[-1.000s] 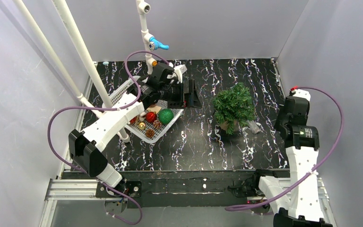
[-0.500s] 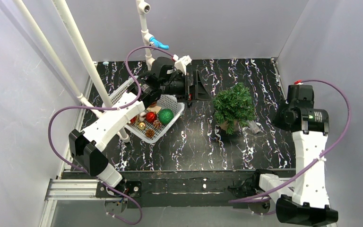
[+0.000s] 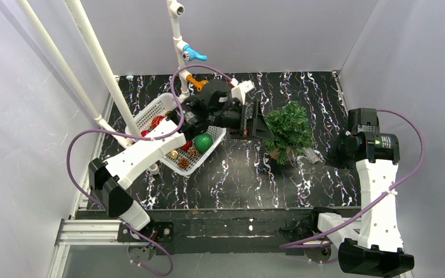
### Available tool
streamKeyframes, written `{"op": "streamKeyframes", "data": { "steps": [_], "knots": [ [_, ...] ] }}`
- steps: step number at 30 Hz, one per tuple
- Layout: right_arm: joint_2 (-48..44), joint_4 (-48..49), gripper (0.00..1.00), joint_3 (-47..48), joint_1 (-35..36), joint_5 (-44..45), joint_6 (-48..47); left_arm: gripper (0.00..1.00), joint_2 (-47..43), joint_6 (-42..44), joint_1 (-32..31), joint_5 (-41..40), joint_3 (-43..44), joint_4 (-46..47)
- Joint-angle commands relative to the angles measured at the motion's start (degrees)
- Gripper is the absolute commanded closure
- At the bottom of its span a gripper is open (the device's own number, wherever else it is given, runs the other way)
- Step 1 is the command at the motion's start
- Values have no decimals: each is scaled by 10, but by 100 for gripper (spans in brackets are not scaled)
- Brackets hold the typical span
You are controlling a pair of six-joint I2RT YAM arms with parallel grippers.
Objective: Decorate the small christmas tree
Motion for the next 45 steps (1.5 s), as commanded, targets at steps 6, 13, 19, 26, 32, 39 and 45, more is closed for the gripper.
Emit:
{"op": "streamKeyframes", "data": {
  "steps": [6, 13, 19, 26, 32, 39, 45],
  "knots": [
    [-6, 11, 99, 0, 0, -12, 10, 7, 58, -102, -74, -59, 12, 51],
    [-8, 14, 99, -5, 1, -16, 1, 18, 110, -126, -98, -74, 32, 58],
    [-8, 18, 99, -5, 1, -20, -5, 22, 138, -127, -110, -81, 51, 58],
    [-5, 21, 99, -2, 0, -18, -7, 88, 176, -136, -116, -72, 85, 38],
    [-6, 24, 99, -12, 1, -1, -14, 100, 163, -132, -116, -38, 85, -31],
    [-29, 51, 99, -57, 0, 28, -6, 100, 140, -111, -119, 5, 86, -153],
    [-24, 59, 95, -76, 0, 21, -4, 100, 90, -36, -125, -22, 88, -265]
  ]
}}
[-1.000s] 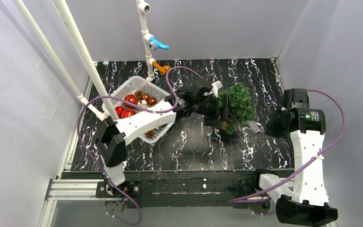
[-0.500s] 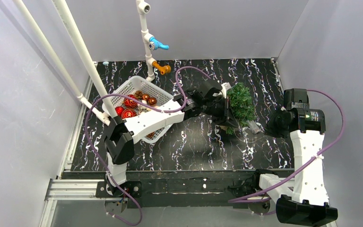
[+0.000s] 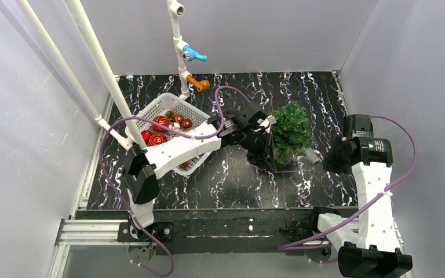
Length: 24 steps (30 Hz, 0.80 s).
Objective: Decorate the small christmas tree
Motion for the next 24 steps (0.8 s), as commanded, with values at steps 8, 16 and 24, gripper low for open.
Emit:
{"op": "streamKeyframes", "data": {
  "steps": [8, 16, 24],
  "knots": [
    [5, 46, 99, -14, 0, -6, -2, 100, -119, 152, -6, 3, 3, -255],
    [7, 65, 99, -76, 0, 30, -10, 100, -150, 220, -6, -17, -50, -329],
    [13, 87, 99, -90, 1, -6, -5, 100, -175, 233, -9, -51, -81, -351]
  ]
}}
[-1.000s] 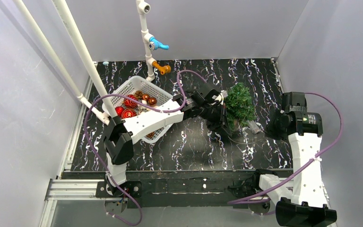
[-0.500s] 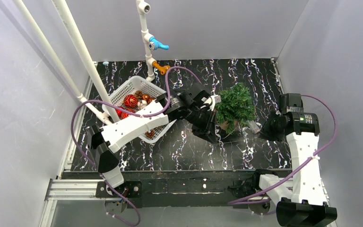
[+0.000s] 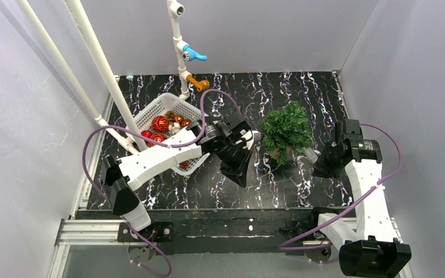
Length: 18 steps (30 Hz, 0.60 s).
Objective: Decorate the small christmas tree
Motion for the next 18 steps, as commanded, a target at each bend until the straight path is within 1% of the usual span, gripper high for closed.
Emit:
{"op": "streamKeyframes", "data": {
  "steps": [1, 9, 15, 18],
  "knots": [
    [6, 57, 99, -3, -10, 58, -23, 100, -64, 35, -1, -13, -23, -155],
    [14, 79, 99, -9, -10, -30, -23, 100, -112, 39, -1, -88, -36, -171],
    [9, 89, 99, -7, -5, -79, -27, 100, -160, 69, 0, -226, -67, -172],
    [3, 95, 99, -7, 1, -105, -25, 100, -174, 80, 0, -277, -66, -172]
  ]
}}
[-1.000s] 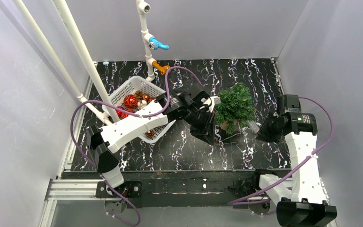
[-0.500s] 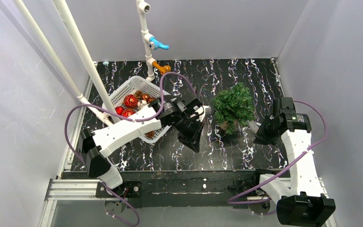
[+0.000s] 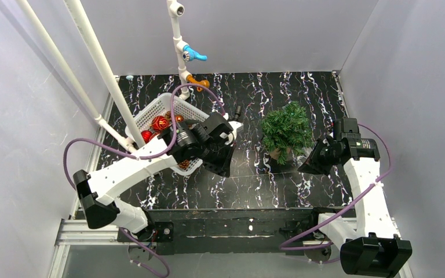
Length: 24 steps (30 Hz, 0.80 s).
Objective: Decorate the small christmas tree
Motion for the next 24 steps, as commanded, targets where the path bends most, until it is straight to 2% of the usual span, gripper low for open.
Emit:
{"op": "streamKeyframes", "data": {
  "steps": [1, 8, 11, 12, 15, 16, 18, 20, 24],
  "knots": [
    [-10, 60, 99, -2, -3, 35, -24, 100, -50, 49, 1, -122, -11, -154],
    [-11, 77, 99, -13, 12, 3, -13, 100, -82, 49, 5, -278, -37, -154],
    [-21, 99, 96, -15, 17, -35, -5, 100, -90, 57, 17, -320, -40, -153],
    [-26, 106, 88, -13, 18, -42, -5, 100, -89, 62, 24, -318, -35, -153],
    [-46, 107, 37, 6, 20, -17, -10, 100, -78, 90, 46, -319, -9, -149],
    [-51, 103, 29, 17, 19, 6, -15, 100, -72, 97, 56, -317, 8, -149],
    [-59, 83, 22, 52, 20, 55, -26, 100, -61, 111, 74, -305, 26, -145],
    [-64, 73, 19, 83, 20, 92, -35, 100, -49, 132, 83, -294, 36, -137],
    [-67, 87, 17, 138, 20, 90, -34, 100, -24, 145, 85, -284, 48, -115]
  ]
}}
